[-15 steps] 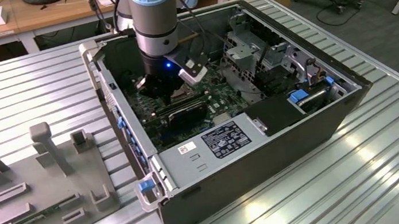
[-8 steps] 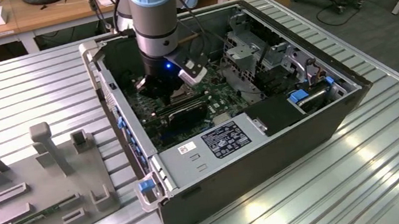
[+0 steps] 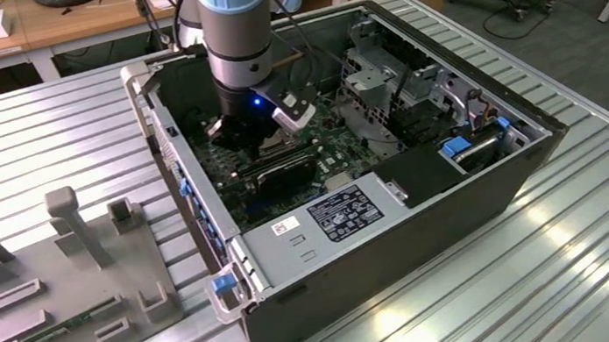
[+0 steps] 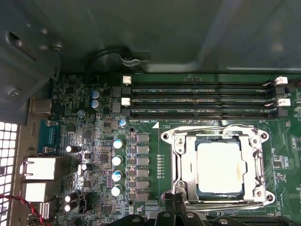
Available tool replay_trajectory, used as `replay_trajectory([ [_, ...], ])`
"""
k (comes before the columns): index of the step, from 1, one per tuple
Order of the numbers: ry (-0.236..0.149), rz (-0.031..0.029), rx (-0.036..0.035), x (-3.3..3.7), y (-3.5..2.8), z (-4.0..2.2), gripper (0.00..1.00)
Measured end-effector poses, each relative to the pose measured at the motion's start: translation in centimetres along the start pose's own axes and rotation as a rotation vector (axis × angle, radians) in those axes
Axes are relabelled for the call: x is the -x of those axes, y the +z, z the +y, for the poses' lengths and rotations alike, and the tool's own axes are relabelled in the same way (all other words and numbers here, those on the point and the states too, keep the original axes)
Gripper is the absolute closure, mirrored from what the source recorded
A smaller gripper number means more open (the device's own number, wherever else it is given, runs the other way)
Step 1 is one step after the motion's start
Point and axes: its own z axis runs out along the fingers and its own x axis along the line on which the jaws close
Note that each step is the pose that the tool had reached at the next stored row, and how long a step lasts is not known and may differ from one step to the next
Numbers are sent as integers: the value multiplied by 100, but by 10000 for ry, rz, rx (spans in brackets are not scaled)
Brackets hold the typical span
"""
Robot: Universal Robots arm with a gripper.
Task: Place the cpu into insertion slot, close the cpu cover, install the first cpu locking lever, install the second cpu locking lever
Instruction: 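Install the second cpu locking lever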
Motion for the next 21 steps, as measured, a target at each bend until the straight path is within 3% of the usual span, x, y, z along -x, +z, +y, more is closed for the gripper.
replay_trajectory([
  [21,-1,-1,0,-28,65,-16,89],
])
